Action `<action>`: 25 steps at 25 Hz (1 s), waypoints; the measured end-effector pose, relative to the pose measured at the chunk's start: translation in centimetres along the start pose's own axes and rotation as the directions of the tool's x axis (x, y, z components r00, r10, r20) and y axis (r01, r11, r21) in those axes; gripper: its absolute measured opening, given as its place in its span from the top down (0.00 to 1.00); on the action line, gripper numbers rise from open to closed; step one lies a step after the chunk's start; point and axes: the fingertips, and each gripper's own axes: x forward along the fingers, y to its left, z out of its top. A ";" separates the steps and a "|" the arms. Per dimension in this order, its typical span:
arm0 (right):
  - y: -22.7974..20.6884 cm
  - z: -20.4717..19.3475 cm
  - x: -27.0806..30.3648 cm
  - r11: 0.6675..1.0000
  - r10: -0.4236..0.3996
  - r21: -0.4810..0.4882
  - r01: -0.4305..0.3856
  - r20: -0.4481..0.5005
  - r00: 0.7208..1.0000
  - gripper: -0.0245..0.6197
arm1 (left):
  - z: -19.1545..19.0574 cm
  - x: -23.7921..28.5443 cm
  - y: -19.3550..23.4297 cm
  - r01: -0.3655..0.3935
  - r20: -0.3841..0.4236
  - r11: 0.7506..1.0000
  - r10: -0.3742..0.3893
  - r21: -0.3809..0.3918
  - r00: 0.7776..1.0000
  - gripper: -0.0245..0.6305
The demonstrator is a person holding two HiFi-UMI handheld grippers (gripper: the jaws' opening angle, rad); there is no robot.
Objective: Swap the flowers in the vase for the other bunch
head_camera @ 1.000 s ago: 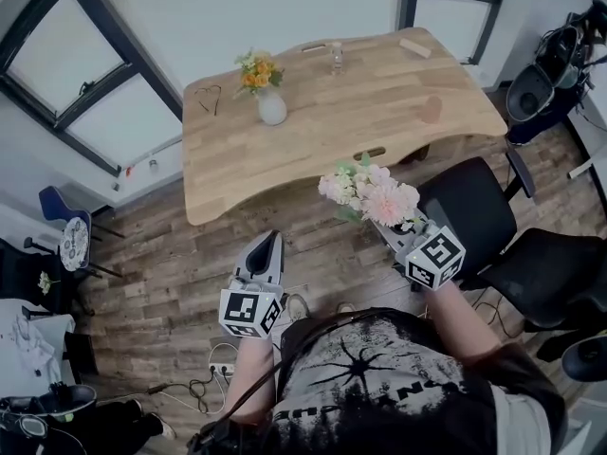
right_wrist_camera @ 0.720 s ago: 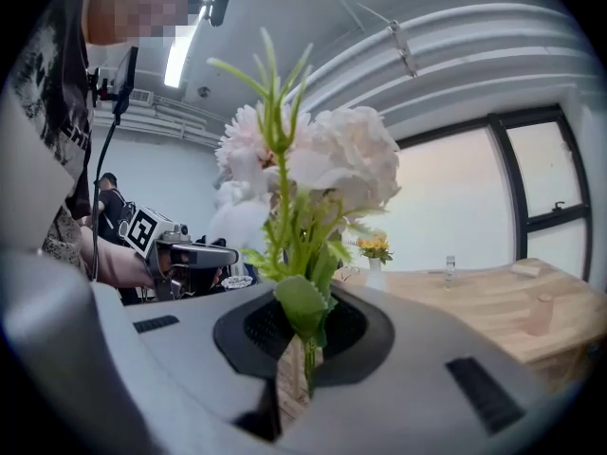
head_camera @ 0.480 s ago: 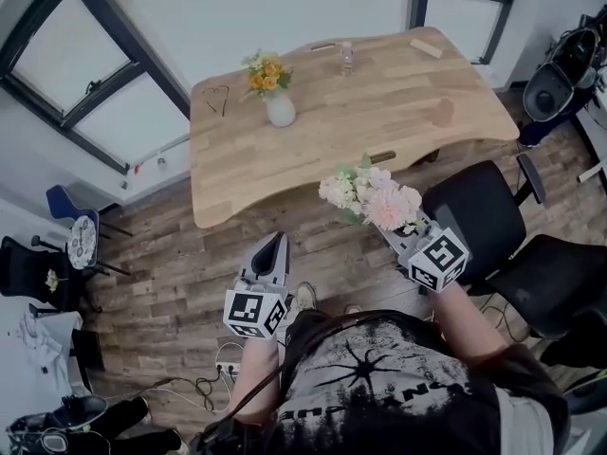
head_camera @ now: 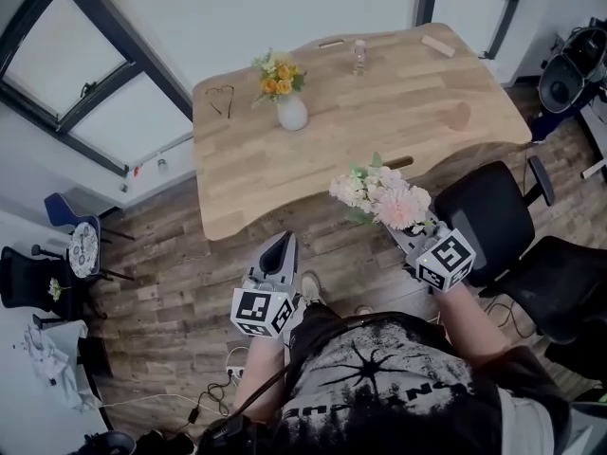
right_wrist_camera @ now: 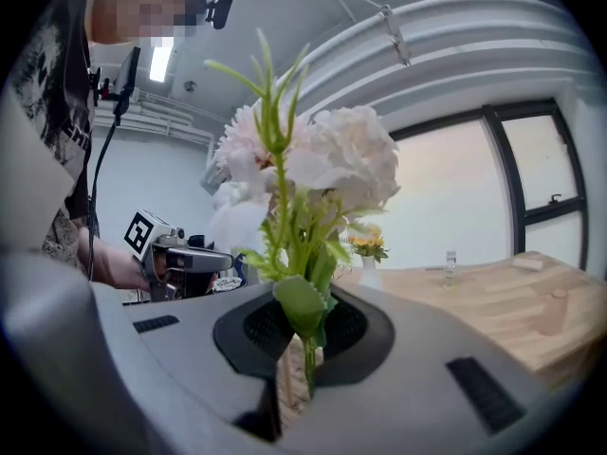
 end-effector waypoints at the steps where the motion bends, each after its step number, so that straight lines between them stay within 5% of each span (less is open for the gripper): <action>1: -0.2 0.0 0.7 1.000 -0.008 0.007 0.008 0.004 1.000 0.91 | 0.1 0.4 0.8 0.009 -0.001 1.000 -0.009 0.004 1.000 0.94; 25: -1.5 1.8 15.9 0.980 -0.200 -0.003 0.200 0.026 0.980 0.91 | 3.2 6.7 16.6 0.201 -0.006 0.979 -0.201 0.029 0.980 0.94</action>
